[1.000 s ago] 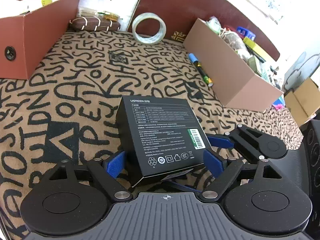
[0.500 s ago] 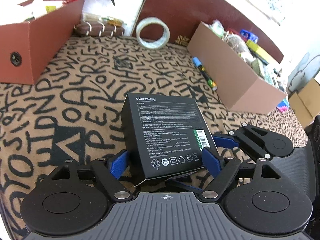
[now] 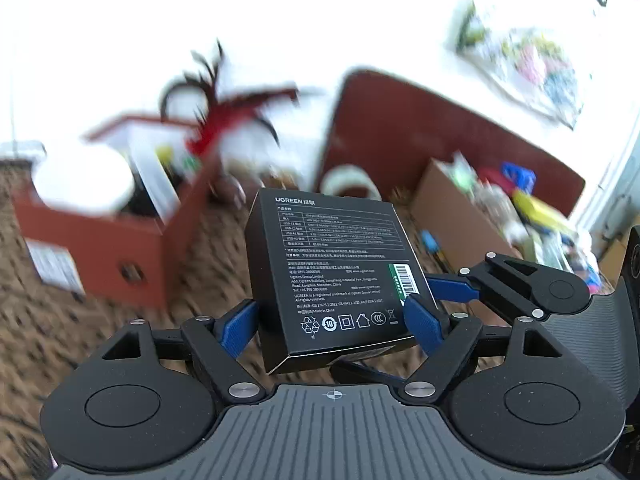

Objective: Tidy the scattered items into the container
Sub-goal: 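Carry the black box with the right gripper toward the brown box, then lower the black box into the brown box and open the right gripper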

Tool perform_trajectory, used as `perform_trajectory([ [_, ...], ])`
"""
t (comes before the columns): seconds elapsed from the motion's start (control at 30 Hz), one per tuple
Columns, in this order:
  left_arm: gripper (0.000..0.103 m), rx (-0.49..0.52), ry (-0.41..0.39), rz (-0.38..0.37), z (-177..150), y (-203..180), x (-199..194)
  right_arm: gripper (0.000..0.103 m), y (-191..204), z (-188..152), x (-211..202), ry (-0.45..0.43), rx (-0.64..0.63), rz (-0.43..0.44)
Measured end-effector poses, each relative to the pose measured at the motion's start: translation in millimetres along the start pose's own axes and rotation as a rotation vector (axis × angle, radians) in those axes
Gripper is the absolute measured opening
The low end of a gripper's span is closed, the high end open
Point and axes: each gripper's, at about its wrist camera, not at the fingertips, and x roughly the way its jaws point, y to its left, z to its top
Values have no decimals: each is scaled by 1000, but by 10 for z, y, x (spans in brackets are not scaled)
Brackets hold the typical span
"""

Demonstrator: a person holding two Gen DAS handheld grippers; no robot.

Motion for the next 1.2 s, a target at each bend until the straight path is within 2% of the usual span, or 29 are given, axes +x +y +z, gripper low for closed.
perform_trajectory([
  [0.13, 83, 7, -71, 40, 395, 170, -62, 83, -74, 415, 156, -55, -16, 4],
  [0.27, 83, -26, -103, 72, 824, 415, 13, 83, -205, 817, 438, -81, -1, 18],
  [0.43, 84, -51, -120, 105, 1286, 789, 220, 83, -420, 1250, 913, -77, 54, 60],
  [0.57, 85, -61, -123, 129, 1525, 1099, 467, 83, -546, 1472, 1347, -55, 109, 85],
  [0.77, 84, -98, -101, 136, 1729, 1602, 913, 83, -695, 1644, 1995, -13, 184, 105],
  [1.03, 85, -177, -72, 116, 1781, 2180, 1405, 83, -750, 1683, 2563, 23, 174, 103],
  [1.13, 90, -213, -47, 150, 1737, 2343, 1570, 82, -696, 1606, 2713, 50, 143, 114],
  [1.2, 95, -234, -40, 171, 1692, 2403, 1605, 87, -688, 1557, 2722, 43, 141, 113],
])
